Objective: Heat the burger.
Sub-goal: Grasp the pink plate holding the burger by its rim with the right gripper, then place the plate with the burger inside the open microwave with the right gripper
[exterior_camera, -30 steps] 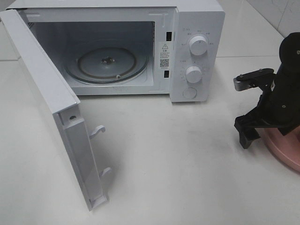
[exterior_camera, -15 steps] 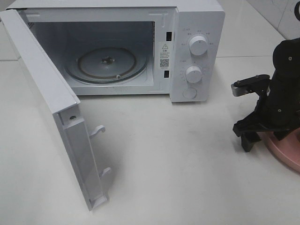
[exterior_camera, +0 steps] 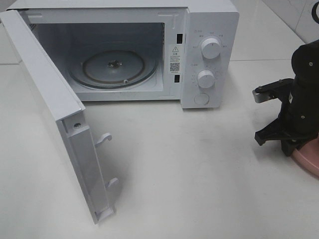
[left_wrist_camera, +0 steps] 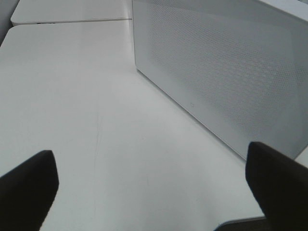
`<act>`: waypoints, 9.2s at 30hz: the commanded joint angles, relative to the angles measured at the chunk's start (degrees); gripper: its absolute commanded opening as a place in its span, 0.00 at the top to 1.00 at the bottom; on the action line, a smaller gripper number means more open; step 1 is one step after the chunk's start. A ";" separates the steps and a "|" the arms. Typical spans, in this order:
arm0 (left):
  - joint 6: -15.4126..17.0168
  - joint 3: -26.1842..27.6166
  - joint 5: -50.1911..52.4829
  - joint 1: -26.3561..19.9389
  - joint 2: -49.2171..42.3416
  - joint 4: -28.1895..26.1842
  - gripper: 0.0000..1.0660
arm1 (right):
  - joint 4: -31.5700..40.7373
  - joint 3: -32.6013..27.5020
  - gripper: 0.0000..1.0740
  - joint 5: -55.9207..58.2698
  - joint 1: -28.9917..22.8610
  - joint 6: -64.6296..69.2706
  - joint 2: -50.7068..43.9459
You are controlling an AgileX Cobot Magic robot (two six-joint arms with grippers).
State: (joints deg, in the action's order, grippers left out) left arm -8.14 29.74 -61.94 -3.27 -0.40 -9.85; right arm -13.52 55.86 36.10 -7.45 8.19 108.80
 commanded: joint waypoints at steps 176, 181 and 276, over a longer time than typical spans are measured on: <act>0.46 0.00 0.29 -0.06 -0.92 -0.29 0.08 | 7.22 -12.49 1.00 -12.49 -30.02 -95.00 -29.68; 0.46 0.00 0.29 -0.06 -0.92 -0.29 0.08 | 7.22 -12.49 1.00 -15.41 -30.08 -95.00 -29.51; 0.46 0.00 0.29 -0.06 -0.92 -0.29 0.08 | 7.56 50.31 1.00 -4.64 -31.28 -86.86 20.74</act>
State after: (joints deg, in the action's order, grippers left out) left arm -8.14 29.74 -61.94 -3.27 -0.40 -9.85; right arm -4.70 103.88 33.69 -38.79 -79.58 129.66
